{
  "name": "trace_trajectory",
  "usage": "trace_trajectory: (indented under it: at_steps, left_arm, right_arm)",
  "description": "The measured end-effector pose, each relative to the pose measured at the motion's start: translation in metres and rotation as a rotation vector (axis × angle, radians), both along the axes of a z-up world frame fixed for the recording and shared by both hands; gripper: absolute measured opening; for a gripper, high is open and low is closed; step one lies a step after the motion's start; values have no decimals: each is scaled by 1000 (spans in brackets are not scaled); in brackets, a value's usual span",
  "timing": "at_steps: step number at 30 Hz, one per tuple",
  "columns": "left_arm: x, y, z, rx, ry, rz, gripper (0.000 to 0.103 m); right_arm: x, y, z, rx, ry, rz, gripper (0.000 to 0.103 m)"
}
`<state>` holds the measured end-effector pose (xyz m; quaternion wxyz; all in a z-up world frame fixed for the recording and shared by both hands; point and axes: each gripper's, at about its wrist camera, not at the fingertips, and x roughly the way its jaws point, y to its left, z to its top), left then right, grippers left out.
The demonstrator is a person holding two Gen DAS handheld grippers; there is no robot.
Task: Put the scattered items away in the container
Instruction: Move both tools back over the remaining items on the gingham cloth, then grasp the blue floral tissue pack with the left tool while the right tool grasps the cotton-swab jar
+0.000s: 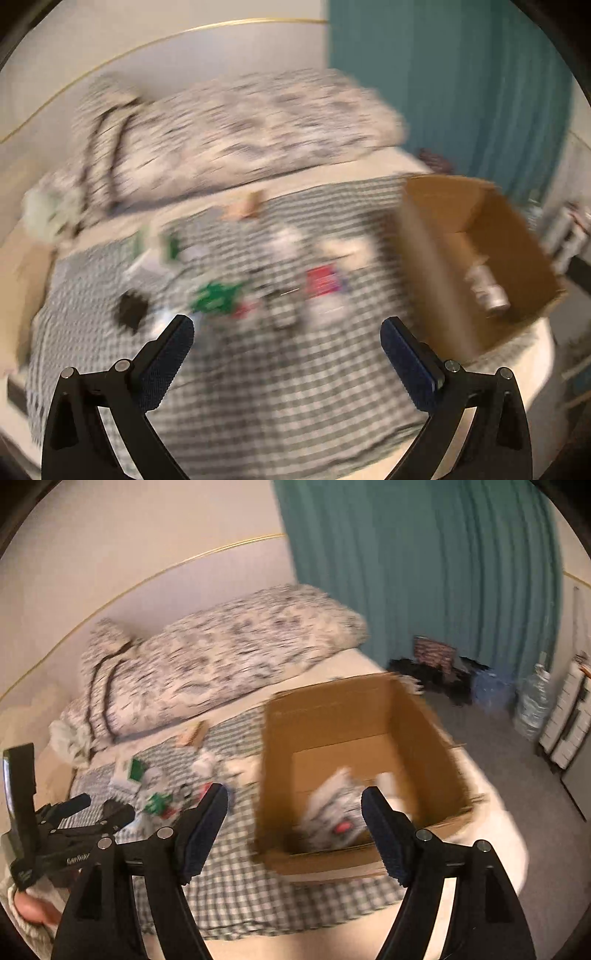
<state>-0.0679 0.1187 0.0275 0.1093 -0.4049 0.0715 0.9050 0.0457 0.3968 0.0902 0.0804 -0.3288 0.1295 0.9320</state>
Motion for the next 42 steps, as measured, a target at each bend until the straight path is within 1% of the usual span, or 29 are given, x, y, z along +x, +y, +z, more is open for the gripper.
trace_trajectory:
  at_steps: [2, 5, 9, 12, 14, 18, 24, 27, 30, 33, 37, 39, 42]
  left_arm:
    - [-2, -41, -15, -25, -10, 80, 103]
    - [-2, -89, -39, -45, -26, 167, 103]
    - [-3, -131, -61, -36, -37, 231, 103]
    - [-11, -146, -73, -5, -44, 248, 103]
    - [-19, -149, -80, 9, -43, 240, 103]
    - [-40, -141, -96, 13, -64, 205, 103]
    - [-76, -125, -118, 34, -86, 177, 103]
    - [-88, -116, -128, 33, -91, 156, 103]
    - [-98, -109, -135, 23, -92, 141, 103]
    - [-109, -106, -143, 30, -100, 140, 103]
    - [-121, -106, -157, 44, -140, 156, 103]
    - [-127, -105, -162, 45, -151, 155, 103]
    - [-136, -104, -172, 23, -160, 165, 103]
  right_arm:
    - [-10, -22, -11, -7, -13, 52, 75]
    - [-30, -58, -31, -13, -51, 117, 75]
    - [-58, -102, -59, -14, -105, 184, 75]
    - [-76, -123, -78, -10, -144, 206, 75]
    - [-90, -135, -88, -1, -165, 214, 75]
    - [-114, -148, -108, 11, -203, 217, 75]
    - [-151, -148, -141, 18, -268, 174, 75]
    - [-167, -147, -153, 15, -284, 167, 75]
    - [-182, -149, -163, 25, -303, 163, 75]
    - [-193, -150, -172, 26, -317, 160, 75]
    - [-203, -151, -178, 44, -303, 150, 80]
    - [-210, -151, -182, 68, -309, 141, 81]
    - [-217, -147, -188, 73, -319, 123, 81]
